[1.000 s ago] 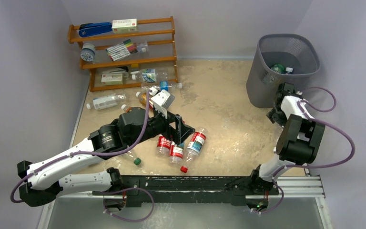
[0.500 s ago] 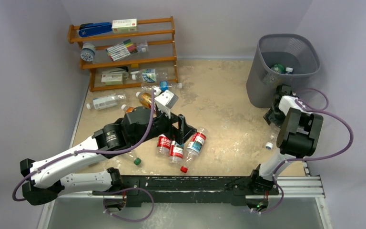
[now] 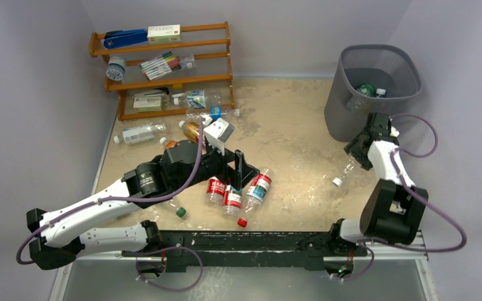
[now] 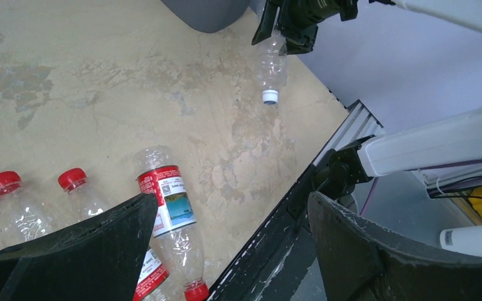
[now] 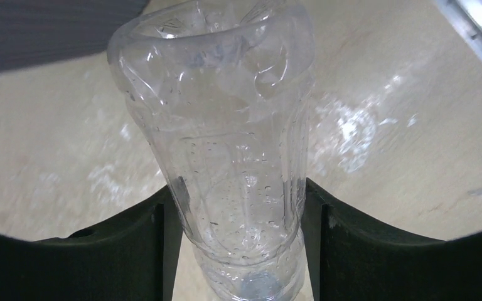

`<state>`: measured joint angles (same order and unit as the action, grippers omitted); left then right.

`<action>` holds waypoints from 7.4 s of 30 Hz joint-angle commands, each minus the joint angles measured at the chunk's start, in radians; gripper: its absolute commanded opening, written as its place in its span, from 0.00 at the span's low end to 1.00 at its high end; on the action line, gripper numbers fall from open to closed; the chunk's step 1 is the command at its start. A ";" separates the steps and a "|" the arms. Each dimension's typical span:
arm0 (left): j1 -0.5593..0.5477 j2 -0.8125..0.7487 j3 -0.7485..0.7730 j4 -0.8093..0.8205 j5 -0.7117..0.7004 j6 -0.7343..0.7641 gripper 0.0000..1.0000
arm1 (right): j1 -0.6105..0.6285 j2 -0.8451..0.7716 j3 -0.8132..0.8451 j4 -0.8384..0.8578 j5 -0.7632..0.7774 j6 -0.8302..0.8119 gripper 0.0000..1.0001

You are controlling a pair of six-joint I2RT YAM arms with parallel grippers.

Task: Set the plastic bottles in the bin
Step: Pick up the plastic bottle from the corner of the board, then place the plastic bottle in the trash bin, then pick up the plastic bottle at the center of the board.

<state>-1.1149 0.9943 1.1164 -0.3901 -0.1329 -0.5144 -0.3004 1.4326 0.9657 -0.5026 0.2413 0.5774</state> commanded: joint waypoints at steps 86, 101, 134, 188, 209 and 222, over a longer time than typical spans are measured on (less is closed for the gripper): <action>0.003 0.014 -0.014 -0.066 0.003 -0.138 0.93 | 0.059 0.014 0.959 0.055 -0.577 -0.223 1.00; 0.004 0.092 -0.024 -0.030 -0.203 -0.159 0.93 | 0.188 -0.422 0.255 0.213 -0.827 -0.075 1.00; 0.023 0.138 0.044 -0.321 -0.452 -0.394 0.96 | 0.353 -0.398 -0.178 0.238 -0.817 -0.056 1.00; 0.000 -0.031 -0.282 -0.138 -0.424 -0.406 0.97 | 1.116 -0.128 -0.296 0.403 -0.291 0.554 0.98; 0.000 -0.310 -0.320 -0.322 -0.487 -0.456 0.99 | 1.102 -0.079 0.057 0.049 -0.085 0.444 0.54; 0.001 -0.238 -0.290 -0.301 -0.476 -0.360 1.00 | 0.675 -0.012 0.749 -0.170 0.011 0.059 0.50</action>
<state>-1.1088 0.7311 0.8036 -0.7197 -0.6029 -0.9268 0.4992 1.3945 1.5097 -0.6056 0.1936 0.8112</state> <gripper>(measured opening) 0.996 0.612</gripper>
